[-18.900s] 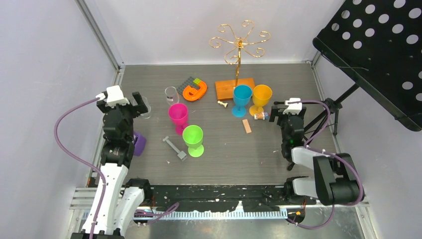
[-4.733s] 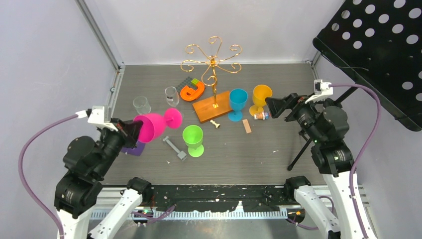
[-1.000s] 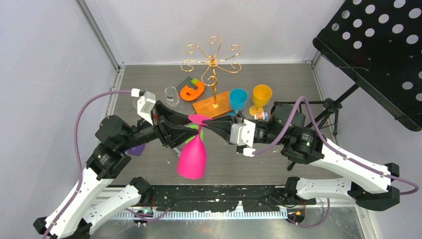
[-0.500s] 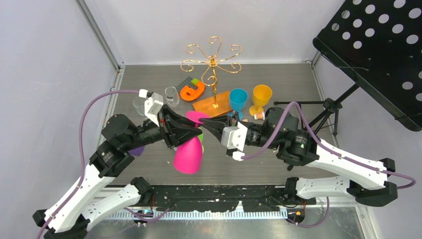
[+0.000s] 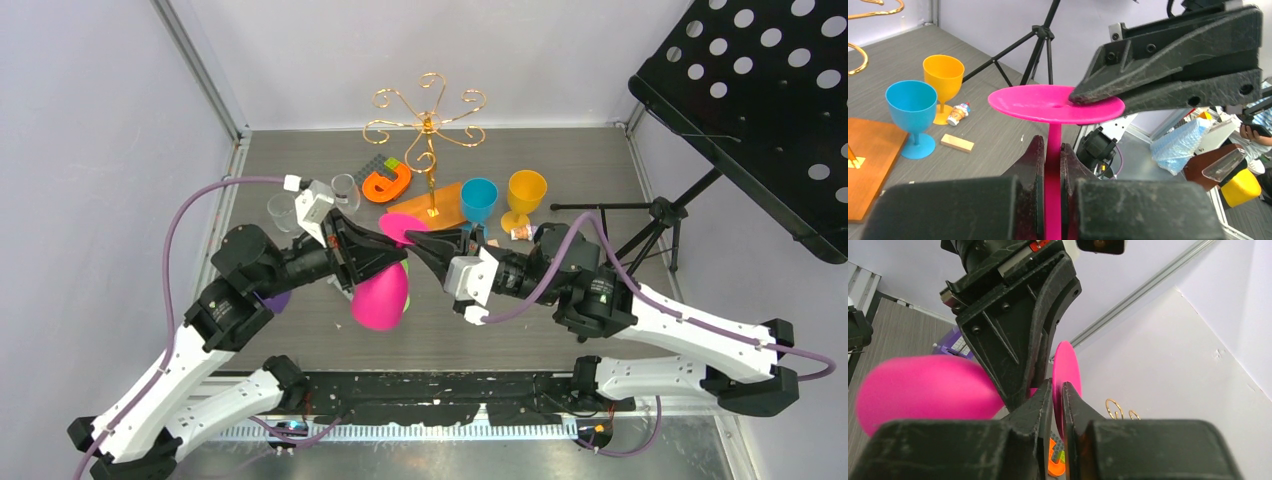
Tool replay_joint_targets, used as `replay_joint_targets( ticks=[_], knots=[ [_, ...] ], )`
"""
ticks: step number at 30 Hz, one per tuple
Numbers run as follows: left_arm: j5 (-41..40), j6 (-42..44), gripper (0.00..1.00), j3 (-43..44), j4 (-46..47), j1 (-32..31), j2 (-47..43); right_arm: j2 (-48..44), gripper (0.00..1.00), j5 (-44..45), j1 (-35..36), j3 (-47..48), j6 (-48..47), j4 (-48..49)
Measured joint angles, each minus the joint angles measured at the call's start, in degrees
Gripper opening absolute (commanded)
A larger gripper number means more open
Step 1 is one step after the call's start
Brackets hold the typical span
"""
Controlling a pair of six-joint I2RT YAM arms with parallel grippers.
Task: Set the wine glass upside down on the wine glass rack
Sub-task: Turn the wine glass upside down at the wine rack.
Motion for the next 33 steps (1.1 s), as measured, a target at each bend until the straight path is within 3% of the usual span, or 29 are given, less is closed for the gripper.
replay_joint_targets(
  ticks=[5,7,15,20,25,29,33],
  knots=[
    [-3.15,0.44,0.00,0.00,-0.79,-0.31,0.37,-1.70,0.50,1.18,0.11,-2.40,0.55,3.63],
    [-4.59,0.57,0.00,0.00,-1.09,-0.31,0.50,-2.78,0.56,1.79,0.11,-2.91,0.90,5.11],
    [-9.90,2.45,0.00,-0.17,-0.02,-0.31,0.83,-8.20,0.63,7.50,0.11,-5.88,2.40,10.54],
    [-14.69,6.10,0.00,-4.79,5.95,-0.31,-2.91,-9.25,0.67,19.28,0.07,-5.90,7.08,10.67],
    [-19.06,10.25,0.00,-7.67,9.03,-0.28,-5.46,-1.84,0.66,29.33,-6.51,7.26,16.87,-1.62],
    [-22.08,12.96,0.00,-8.11,10.88,-0.13,-6.91,6.43,0.66,26.45,-19.71,20.31,27.67,-13.55],
    [-23.50,15.39,0.00,-11.15,13.73,0.11,-9.79,14.88,0.66,20.81,-25.77,32.70,33.86,-23.93]
  ],
)
